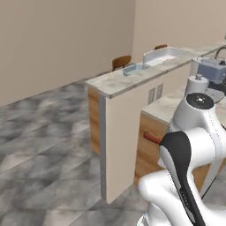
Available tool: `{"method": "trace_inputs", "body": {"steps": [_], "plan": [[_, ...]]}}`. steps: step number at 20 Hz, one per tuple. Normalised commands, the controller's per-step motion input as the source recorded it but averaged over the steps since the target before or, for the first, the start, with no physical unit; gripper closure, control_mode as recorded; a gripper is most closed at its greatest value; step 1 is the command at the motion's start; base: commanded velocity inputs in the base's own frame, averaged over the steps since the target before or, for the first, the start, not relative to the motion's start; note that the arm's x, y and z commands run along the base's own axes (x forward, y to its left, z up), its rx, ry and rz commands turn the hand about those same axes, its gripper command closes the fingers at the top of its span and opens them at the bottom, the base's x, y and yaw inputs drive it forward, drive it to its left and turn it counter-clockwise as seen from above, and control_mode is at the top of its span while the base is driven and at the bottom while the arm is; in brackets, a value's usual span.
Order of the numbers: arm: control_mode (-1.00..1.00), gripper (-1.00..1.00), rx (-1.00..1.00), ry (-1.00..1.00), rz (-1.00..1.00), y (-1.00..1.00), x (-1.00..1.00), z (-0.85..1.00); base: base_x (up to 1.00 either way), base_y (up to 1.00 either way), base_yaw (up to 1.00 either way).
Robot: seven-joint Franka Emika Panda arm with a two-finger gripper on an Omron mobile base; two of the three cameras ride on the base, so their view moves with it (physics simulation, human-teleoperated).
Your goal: Place the cold items (carrot and eggplant) from the fridge in one tupperware on the dining counter. Place the warm items (kebab skewer and hot dog) in the stove area in another tupperware.
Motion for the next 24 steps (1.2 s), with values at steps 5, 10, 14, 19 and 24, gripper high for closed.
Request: {"method": "trace_inputs", "body": {"steps": [5,10,14,19,24], "plan": [[1.00,1.00,0.00,0.00,0.00,0.00,0.00,0.00,0.36,1.00,0.00],[1.00,1.00,0.00,0.00,0.00,0.00,0.00,0.00,0.48,1.00,0.00],[1.00,1.00,0.00,0.00,0.00,0.00,0.00,0.00,0.75,1.00,-0.11],[1.00,1.00,0.00,0.00,0.00,0.00,0.00,0.00,0.88,1.00,-0.38],[1.00,1.00,0.00,0.00,0.00,0.00,0.00,0.00,0.69,1.00,-0.64]]}}
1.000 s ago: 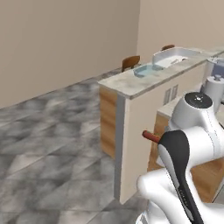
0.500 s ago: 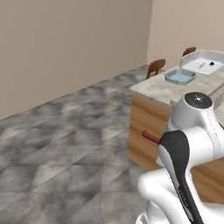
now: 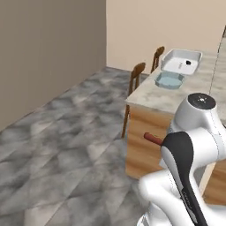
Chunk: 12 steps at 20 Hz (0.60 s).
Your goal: Place the cold items (carrot and eggplant) from the fridge in one tupperware on the dining counter. Place the warm items (kebab skewer and hot dog) in the stove area in another tupperware.
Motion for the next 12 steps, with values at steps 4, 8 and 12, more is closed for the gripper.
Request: {"method": "trace_inputs", "body": {"steps": [4,8,12], "plan": [[1.00,1.00,0.00,0.00,0.00,0.00,0.00,0.00,0.51,1.00,-0.52],[1.00,1.00,0.00,0.00,0.00,0.00,0.00,0.00,0.50,1.00,-0.47],[1.00,1.00,0.00,0.00,0.00,0.00,0.00,0.00,0.51,1.00,-0.47]]}}
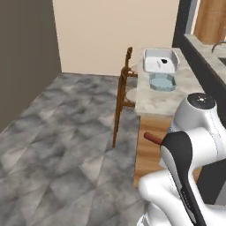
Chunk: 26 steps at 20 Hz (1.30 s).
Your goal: Place the cold items (carrot and eggplant) from the fridge in one tupperware on the dining counter. Place the warm items (kebab skewer and hot dog) in the stove area in another tupperware.
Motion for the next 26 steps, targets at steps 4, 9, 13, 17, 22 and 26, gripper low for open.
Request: {"method": "trace_inputs", "body": {"steps": [4,9,13,17,22,26], "plan": [[1.00,1.00,0.00,0.00,0.00,0.00,0.00,0.00,0.52,1.00,-0.49],[1.00,1.00,0.00,0.00,0.00,0.00,0.00,0.00,0.60,1.00,-0.53],[1.00,1.00,0.00,0.00,0.00,0.00,0.00,0.00,0.61,1.00,-0.54],[1.00,1.00,0.00,0.00,0.00,0.00,0.00,0.00,0.62,1.00,-0.53],[1.00,1.00,0.00,0.00,0.00,0.00,0.00,0.00,0.63,1.00,-0.56],[1.00,1.00,0.00,0.00,0.00,0.00,0.00,0.00,0.72,1.00,-0.65]]}}
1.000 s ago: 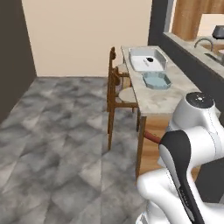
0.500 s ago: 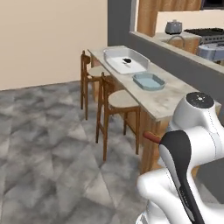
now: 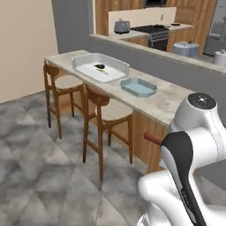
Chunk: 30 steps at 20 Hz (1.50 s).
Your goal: Place the cold items (carrot and eggplant) from the fridge in one tupperware on the dining counter. Place the warm items (kebab skewer and hot dog) in the stove area in another tupperware.
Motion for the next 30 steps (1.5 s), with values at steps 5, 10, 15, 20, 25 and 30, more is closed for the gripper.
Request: {"method": "trace_inputs", "body": {"steps": [5,10,15,20,25,30], "plan": [[1.00,1.00,0.00,0.00,0.00,0.00,0.00,0.00,0.81,1.00,-0.66],[1.00,1.00,0.00,0.00,0.00,0.00,0.00,0.00,0.81,1.00,-0.63],[1.00,1.00,0.00,0.00,0.00,0.00,0.00,0.00,0.80,1.00,-0.64],[1.00,1.00,0.00,0.00,0.00,0.00,0.00,0.00,0.88,0.43,-0.40],[1.00,1.00,0.00,0.00,0.00,0.00,0.00,0.00,0.42,-0.18,-0.18],[1.00,1.00,0.00,0.00,0.00,0.00,0.00,0.00,0.50,-0.07,-0.04]]}}
